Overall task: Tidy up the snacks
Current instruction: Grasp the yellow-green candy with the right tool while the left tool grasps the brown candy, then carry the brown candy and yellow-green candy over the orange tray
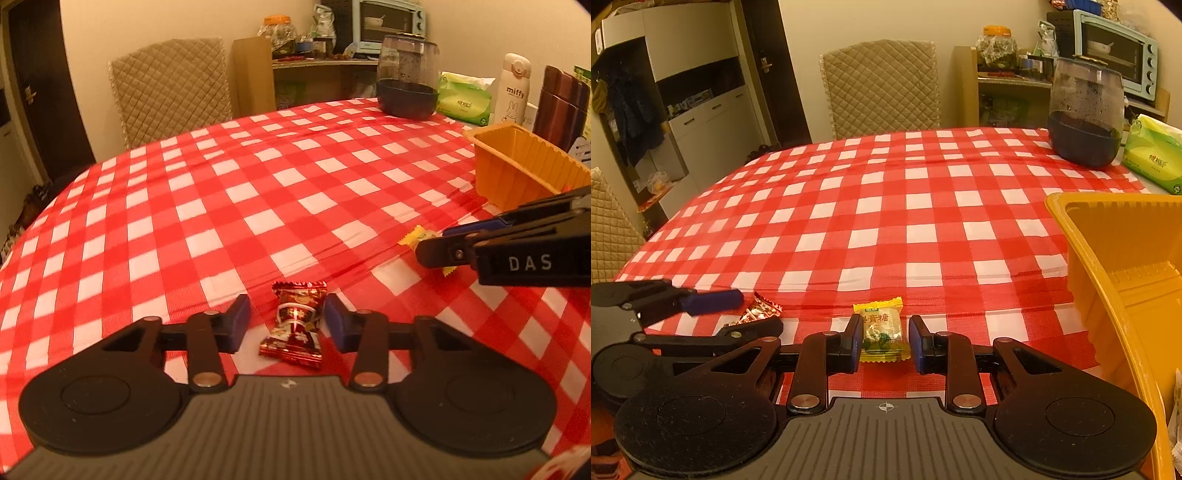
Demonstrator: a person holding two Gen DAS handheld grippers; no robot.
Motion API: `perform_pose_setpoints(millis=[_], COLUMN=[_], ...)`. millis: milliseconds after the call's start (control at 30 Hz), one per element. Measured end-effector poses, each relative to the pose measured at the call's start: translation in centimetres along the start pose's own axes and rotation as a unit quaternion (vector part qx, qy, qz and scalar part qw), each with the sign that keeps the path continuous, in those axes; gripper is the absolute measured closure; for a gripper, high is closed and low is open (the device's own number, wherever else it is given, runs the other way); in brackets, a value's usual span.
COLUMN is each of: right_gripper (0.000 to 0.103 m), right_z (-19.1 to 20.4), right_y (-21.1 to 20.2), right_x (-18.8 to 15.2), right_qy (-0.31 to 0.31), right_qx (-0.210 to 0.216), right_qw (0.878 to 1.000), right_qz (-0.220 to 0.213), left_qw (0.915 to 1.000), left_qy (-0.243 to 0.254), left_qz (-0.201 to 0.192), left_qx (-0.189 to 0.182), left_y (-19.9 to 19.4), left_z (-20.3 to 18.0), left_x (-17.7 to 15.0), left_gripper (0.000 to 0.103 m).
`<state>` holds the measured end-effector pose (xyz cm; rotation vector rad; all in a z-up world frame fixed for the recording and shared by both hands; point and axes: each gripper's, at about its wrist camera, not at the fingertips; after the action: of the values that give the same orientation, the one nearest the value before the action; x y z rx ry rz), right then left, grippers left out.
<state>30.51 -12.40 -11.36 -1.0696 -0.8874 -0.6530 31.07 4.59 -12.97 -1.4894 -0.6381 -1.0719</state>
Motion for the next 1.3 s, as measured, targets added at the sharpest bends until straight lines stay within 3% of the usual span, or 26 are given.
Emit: perform_pose_setpoints(millis=[67, 167, 567, 1000, 1300], right_gripper=[0.076, 0.076, 0.076, 0.076, 0.076], right_z=[0.1, 0.1, 0.3, 0.4, 1.1], right_y=[-0.1, -0.4, -4.8, -15.1, -22.6], right_x=[0.0, 0.0, -0.5, -0.9, -0.7], right_qy=[0.000, 0.000, 0.004, 0.067, 0.056], right_qx=[0.000, 0.000, -0.007, -0.018, -0.016], right_qw=[1.000, 1.000, 1.000, 0.997, 0.997], right_qz=[-0.002, -0.003, -0.013, -0.021, -0.041], left_qw=[0.9998, 0.9997, 0.9967, 0.9905, 0.9892], left_qy=[-0.018, -0.023, -0.072, -0.130, -0.139], left_qz=[0.005, 0.012, 0.008, 0.007, -0.010], left_qx=[-0.004, 0.005, 0.038, 0.043, 0.045], left_y=[-0.2, -0.6, -5.8, -14.9, -21.1], left_z=[0.0, -0.3, -1.7, -6.6, -9.7], left_x=[0.0, 0.0, 0.2, 0.3, 1.4], left_gripper=[0.080, 0.083, 0.083, 0.083, 0.083])
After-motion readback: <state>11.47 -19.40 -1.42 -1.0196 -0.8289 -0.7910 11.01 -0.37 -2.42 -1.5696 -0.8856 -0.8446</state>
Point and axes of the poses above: each gripper's, at about its wrist camera, not at the fingertips, and y roughly the way its jaws point, z to its left, x to its top, and after that the axes turned 15 degrees about -z, right-handed
